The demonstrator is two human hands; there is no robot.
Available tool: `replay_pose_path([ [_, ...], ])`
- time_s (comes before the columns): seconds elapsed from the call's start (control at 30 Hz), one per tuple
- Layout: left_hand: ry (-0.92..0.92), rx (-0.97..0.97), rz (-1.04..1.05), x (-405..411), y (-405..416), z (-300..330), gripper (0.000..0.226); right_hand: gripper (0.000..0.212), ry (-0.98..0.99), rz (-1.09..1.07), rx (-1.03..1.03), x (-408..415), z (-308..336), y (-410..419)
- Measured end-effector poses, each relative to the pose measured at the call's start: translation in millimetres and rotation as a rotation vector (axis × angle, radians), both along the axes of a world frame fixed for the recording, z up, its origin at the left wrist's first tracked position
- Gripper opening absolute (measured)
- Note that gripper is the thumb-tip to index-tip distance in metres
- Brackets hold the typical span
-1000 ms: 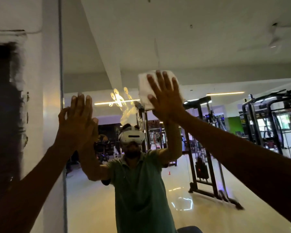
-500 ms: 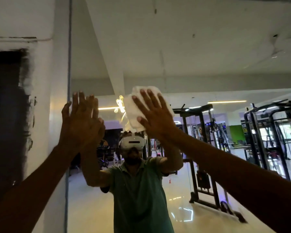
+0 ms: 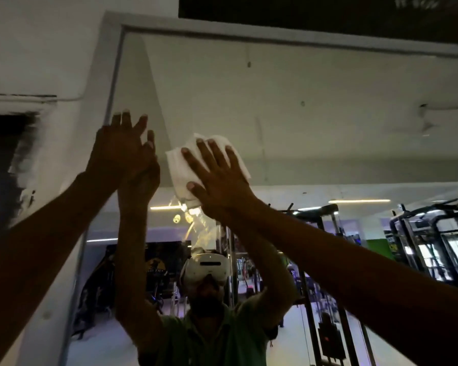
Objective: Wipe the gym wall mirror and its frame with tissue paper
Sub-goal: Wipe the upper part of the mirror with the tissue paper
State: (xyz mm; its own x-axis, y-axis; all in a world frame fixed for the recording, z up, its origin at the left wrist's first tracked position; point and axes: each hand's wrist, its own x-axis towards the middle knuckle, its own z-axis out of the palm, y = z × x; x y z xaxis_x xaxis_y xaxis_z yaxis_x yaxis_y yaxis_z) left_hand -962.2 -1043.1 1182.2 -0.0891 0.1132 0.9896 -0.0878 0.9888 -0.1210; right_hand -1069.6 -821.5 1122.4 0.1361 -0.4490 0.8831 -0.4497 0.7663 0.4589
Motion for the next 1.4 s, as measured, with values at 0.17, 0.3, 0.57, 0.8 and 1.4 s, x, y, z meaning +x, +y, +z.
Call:
replay_pose_path([
  [0.17, -0.065, 0.071, 0.026, -11, -4, 22, 0.090, 0.073, -0.097, -0.095, -0.252, -20, 119, 67],
  [0.3, -0.053, -0.049, 0.053, -22, -27, 14, 0.090, 0.073, -0.280, -0.068, -0.576, -9, 194, 51],
  [0.57, -0.030, -0.085, 0.027, -21, -34, 9, 0.100, 0.069, -0.040, -0.041, -0.050, 20, 136, -80],
  [0.8, -0.003, -0.129, 0.050, -24, -39, 8, 0.095, 0.067, -0.136, -0.035, -0.455, -14, 204, 37],
  [1.4, -0.013, -0.139, 0.084, -23, -46, 0, 0.104, 0.072, -0.019, -0.080, -0.211, -14, 132, 29],
])
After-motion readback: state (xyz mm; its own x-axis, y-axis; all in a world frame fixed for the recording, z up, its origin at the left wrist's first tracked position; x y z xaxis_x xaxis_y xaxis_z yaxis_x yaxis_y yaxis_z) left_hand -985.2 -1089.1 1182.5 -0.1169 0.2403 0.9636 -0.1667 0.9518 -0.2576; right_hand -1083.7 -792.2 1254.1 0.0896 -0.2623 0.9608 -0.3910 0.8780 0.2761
